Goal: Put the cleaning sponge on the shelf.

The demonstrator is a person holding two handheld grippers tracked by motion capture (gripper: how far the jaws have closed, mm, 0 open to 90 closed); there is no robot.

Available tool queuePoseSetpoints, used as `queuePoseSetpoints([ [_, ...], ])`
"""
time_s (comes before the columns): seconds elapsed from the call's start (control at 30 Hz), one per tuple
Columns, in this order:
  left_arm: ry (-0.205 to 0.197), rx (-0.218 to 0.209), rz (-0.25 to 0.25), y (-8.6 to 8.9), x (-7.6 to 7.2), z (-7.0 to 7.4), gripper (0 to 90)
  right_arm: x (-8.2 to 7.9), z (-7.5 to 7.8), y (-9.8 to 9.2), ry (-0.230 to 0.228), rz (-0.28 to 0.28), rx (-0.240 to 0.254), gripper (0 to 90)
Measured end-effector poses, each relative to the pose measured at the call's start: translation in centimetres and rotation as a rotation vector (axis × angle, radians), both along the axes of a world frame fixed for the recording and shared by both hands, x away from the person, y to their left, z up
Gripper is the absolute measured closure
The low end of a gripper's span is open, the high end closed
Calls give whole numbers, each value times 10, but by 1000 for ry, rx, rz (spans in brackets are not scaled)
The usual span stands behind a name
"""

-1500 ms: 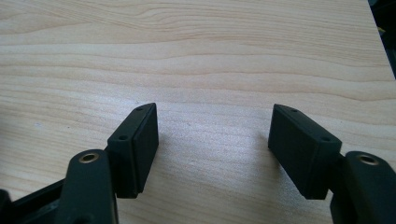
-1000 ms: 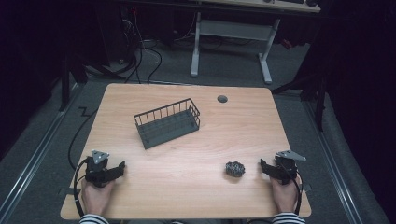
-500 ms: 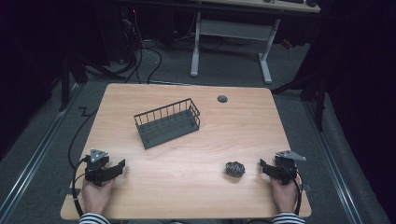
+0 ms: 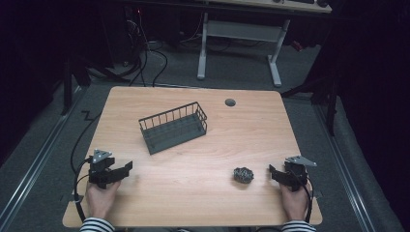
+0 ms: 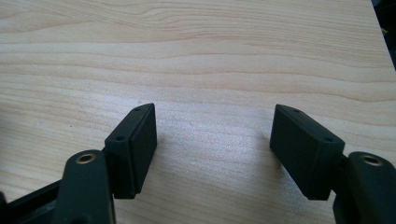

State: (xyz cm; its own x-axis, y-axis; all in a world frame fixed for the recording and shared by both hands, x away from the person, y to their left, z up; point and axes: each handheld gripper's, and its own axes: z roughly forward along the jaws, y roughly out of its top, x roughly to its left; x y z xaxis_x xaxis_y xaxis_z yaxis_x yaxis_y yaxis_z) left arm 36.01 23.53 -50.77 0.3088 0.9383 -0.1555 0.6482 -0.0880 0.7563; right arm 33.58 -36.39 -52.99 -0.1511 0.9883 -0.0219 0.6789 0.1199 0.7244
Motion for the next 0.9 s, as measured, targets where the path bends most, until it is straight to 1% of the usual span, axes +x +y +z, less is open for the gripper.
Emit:
queuePoseSetpoints([
  [0.1, -9, -17, -11, -1, 2, 6, 244, 0, 0, 0, 0, 1, 0, 320],
  [0.17, -11, -7, -25, -4, 3, 13, 240, 0, 0, 0, 1, -1, 1, 319],
  [0.27, -16, 1, -35, -6, 5, 17, 241, 0, 0, 0, 0, 0, 0, 318],
  [0.3, -19, -3, -43, -9, 7, 20, 240, 0, 0, 0, 0, -1, 4, 316],
  [0.33, -19, -3, -43, -9, 7, 20, 239, 0, 0, 0, 0, -1, 3, 316],
  [0.53, -25, -7, -66, -13, 12, 32, 232, 0, 0, 0, 1, -1, 2, 316],
  [0.6, -28, -16, -72, -14, 15, 39, 228, 0, 0, 0, 2, -1, 3, 315],
  [0.67, -33, -14, -78, -14, 17, 45, 226, 0, 0, 0, 2, -1, 3, 315],
  [0.73, -37, -22, -81, -15, 19, 47, 224, 0, 0, 0, 2, -1, 3, 315],
  [0.8, -35, -19, -85, -16, 21, 52, 220, 0, 0, 0, 1, 1, 1, 314],
  [0.9, -31, -27, -95, -19, 26, 59, 221, 0, 0, 0, 2, 1, 2, 313],
])
